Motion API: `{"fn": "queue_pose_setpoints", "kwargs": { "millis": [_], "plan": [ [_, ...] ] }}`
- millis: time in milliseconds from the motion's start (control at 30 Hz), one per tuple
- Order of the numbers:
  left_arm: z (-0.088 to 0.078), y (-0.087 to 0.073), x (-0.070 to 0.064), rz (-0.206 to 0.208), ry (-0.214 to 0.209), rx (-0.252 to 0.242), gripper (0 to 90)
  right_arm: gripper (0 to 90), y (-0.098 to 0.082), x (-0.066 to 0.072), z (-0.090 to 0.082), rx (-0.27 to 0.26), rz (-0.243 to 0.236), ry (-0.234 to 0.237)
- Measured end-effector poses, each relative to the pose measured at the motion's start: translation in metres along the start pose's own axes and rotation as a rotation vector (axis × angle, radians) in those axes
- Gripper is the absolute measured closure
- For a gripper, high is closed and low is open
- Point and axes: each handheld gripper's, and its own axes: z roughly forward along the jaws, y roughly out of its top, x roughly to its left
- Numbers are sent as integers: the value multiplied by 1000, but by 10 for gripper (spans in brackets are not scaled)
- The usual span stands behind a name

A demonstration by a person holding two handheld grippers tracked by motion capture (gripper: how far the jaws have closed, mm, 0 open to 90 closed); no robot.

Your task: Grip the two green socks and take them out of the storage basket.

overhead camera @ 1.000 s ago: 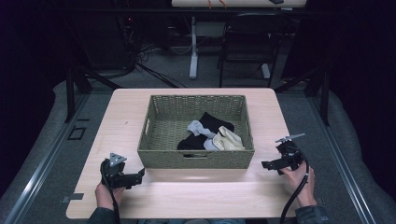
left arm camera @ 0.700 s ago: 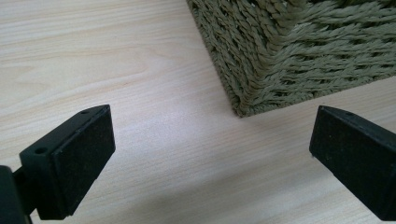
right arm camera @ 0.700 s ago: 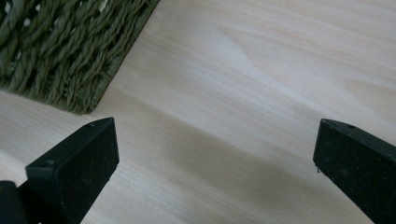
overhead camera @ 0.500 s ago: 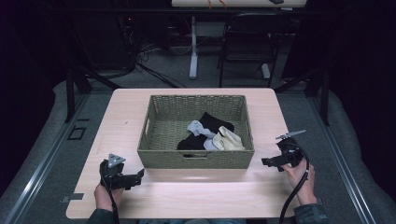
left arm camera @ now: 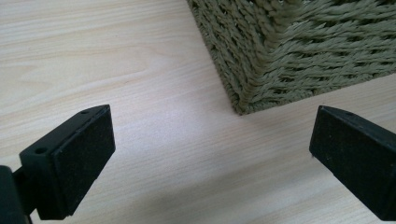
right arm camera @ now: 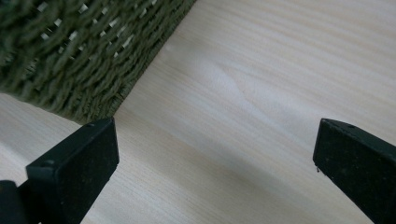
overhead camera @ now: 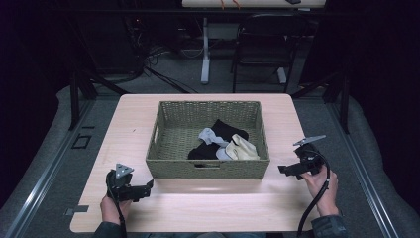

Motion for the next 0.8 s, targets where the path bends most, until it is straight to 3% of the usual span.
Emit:
{"fn": "queue_pose_setpoints", "kwargs": {
  "millis": [133,367,500,667,800],
  "plan": [
    [0,-1,1,-4,4,1,0,11,6,0,-7,-4,-17,-15],
    [0,-1,2,-5,3,6,0,0,24,-7,-27,5,9,15],
    [1,-1,2,-7,6,6,0,0,29,-9,-29,4,16,30],
    [0,-2,2,-5,4,8,0,0,42,-7,-34,32,2,45],
    [0,-2,3,-8,2,5,0,0,58,-4,-41,12,-11,61]
  ]
}}
